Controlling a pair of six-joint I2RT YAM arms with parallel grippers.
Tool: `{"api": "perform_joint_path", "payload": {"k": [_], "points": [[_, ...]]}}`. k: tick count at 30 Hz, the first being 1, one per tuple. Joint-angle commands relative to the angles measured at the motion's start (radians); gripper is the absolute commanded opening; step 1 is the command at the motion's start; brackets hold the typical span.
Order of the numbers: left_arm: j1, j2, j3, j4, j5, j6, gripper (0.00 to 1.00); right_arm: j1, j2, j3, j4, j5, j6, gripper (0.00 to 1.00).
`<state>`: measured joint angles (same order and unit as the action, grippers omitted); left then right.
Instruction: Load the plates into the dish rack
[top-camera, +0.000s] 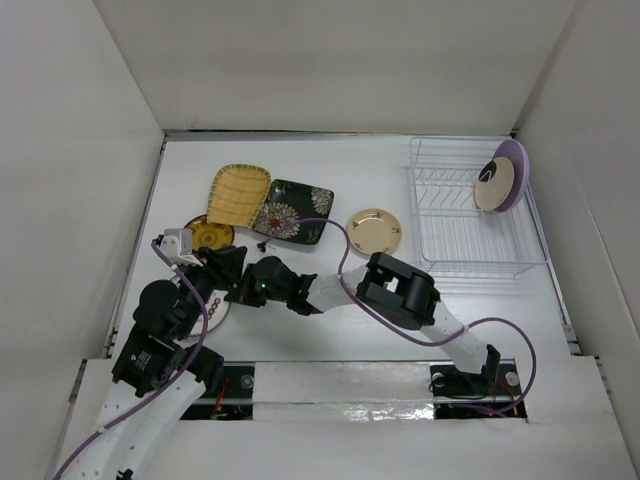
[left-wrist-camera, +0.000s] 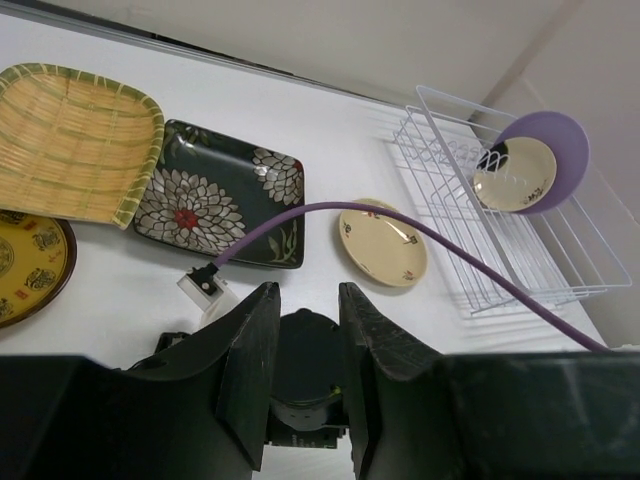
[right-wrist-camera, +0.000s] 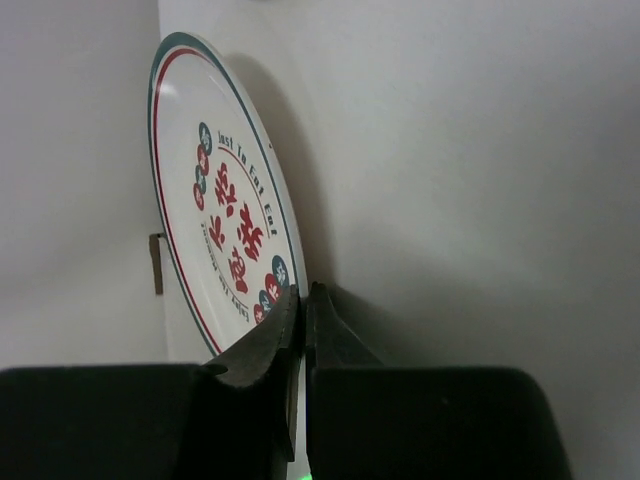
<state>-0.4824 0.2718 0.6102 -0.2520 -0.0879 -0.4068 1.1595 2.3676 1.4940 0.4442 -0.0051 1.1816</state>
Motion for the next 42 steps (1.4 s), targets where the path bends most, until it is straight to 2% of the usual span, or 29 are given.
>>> {"api": "perform_joint_path", "payload": {"k": [1, 5, 8, 13, 14, 16, 17, 18, 20, 21, 23, 25, 28, 32, 42], "points": [[0.002, -0.009, 0.039, 0.037, 0.005, 0.01, 0.28, 0.009, -0.1, -0.078, 0.034, 0.036, -0.008, 0.0], [0.002, -0.016, 0.042, 0.036, -0.001, 0.01, 0.28, 0.019, -0.243, -0.188, 0.115, 0.073, -0.066, 0.0], [0.002, -0.032, 0.042, 0.037, -0.003, 0.013, 0.28, 0.019, -0.39, -0.268, 0.088, 0.146, -0.14, 0.0], [0.002, -0.059, 0.042, 0.042, 0.011, 0.017, 0.3, -0.085, -0.635, -0.411, 0.001, 0.286, -0.246, 0.0], [0.002, -0.065, 0.04, 0.042, 0.013, 0.02, 0.31, -0.134, -0.738, -0.432, -0.051, 0.313, -0.299, 0.0], [0.002, -0.078, 0.039, 0.043, 0.022, 0.02, 0.32, -0.182, -0.847, -0.466, -0.134, 0.446, -0.367, 0.0], [0.002, -0.082, 0.039, 0.045, 0.025, 0.022, 0.33, -0.205, -0.904, -0.486, -0.184, 0.514, -0.452, 0.0], [0.002, -0.092, 0.037, 0.046, 0.028, 0.022, 0.33, -0.255, -1.012, -0.491, -0.287, 0.648, -0.494, 0.0], [0.002, -0.101, 0.034, 0.049, 0.048, 0.02, 0.35, -0.319, -1.111, -0.495, -0.373, 0.772, -0.63, 0.0], [0.002, -0.108, 0.031, 0.057, 0.056, 0.022, 0.35, -0.392, -1.195, -0.492, -0.44, 0.869, -0.669, 0.0], [0.002, -0.111, 0.026, 0.062, 0.082, 0.026, 0.37, -0.463, -1.261, -0.485, -0.492, 0.951, -0.817, 0.0], [0.002, -0.102, 0.026, 0.068, 0.126, 0.033, 0.38, -0.568, -1.32, -0.46, -0.536, 1.034, -0.879, 0.0], [0.002, -0.097, 0.025, 0.069, 0.14, 0.033, 0.39, -0.665, -1.34, -0.433, -0.544, 1.044, -0.982, 0.0], [0.002, -0.112, 0.023, 0.071, 0.145, 0.031, 0.39, -0.822, -1.253, -0.374, -0.493, 1.031, -1.117, 0.0], [0.002, -0.151, 0.022, 0.069, 0.142, 0.028, 0.4, -0.971, -1.016, -0.299, -0.214, 0.976, -1.445, 0.0]]}}
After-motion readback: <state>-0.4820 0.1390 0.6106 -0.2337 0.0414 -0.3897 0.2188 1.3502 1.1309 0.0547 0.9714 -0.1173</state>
